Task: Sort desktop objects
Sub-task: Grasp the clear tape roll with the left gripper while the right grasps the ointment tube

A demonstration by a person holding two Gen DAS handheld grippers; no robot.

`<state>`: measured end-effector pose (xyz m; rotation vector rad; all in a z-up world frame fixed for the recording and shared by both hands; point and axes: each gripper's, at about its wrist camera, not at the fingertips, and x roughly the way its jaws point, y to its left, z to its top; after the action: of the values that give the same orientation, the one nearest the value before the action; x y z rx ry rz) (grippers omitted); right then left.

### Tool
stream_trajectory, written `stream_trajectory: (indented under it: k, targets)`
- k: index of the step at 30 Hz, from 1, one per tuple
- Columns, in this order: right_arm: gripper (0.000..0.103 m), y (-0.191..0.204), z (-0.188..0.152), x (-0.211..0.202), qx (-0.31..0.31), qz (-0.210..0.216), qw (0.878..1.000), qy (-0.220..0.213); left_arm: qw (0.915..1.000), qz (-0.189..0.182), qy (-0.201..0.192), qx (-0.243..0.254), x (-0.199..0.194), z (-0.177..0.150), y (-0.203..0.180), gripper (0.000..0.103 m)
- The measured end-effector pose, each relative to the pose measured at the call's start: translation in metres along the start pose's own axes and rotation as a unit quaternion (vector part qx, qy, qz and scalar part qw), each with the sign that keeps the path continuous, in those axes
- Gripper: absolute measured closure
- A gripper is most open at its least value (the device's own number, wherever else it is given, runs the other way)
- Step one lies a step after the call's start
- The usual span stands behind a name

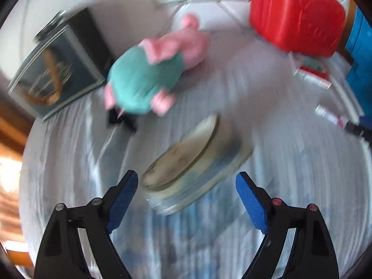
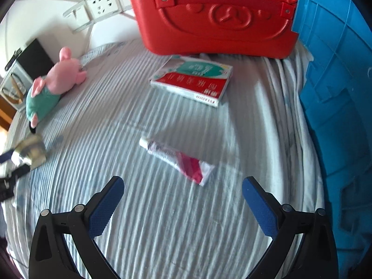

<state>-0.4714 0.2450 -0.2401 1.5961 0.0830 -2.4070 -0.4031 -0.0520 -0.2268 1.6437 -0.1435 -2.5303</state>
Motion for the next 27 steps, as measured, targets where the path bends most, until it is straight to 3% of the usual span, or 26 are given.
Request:
stream_trajectory:
  k: [3,6,10,13,18,19,25,27]
  targets:
    - [0.000,0.006,-0.008,0.001,-0.007,0.008,1.000,0.008,0.9982,0.031,0.038,-0.035,0.008,-0.041,0.026,0.017]
    - [0.000,0.014,-0.012,-0.003,-0.012,0.025,1.000,0.009,0.9977,0.017,0.028,-0.060,-0.004,-0.058,0.042,0.017]
    - [0.000,0.025,-0.012,-0.009,-0.022,0.026,0.999,0.003,0.9978,-0.022,-0.032,-0.055,-0.030,-0.036,0.038,0.017]
    - [0.000,0.025,-0.012,-0.005,-0.029,0.012,0.999,0.010,0.9972,-0.061,-0.040,-0.016,-0.026,-0.012,0.013,0.017]
    - [0.000,0.013,-0.005,0.008,-0.042,-0.012,0.999,0.015,0.9964,-0.070,-0.015,0.045,0.001,0.012,-0.032,0.017]
    - [0.000,0.011,-0.002,0.011,-0.044,-0.014,0.999,0.015,0.9964,-0.069,-0.008,0.048,0.007,0.015,-0.038,0.011]
    - [0.001,0.015,0.019,0.034,-0.072,0.000,0.997,0.015,0.9951,-0.094,0.026,0.019,0.043,0.026,-0.048,0.006]
    - [0.010,0.019,0.021,0.039,-0.080,-0.005,0.997,0.021,0.9959,-0.082,0.036,0.013,0.052,0.023,-0.054,0.007]
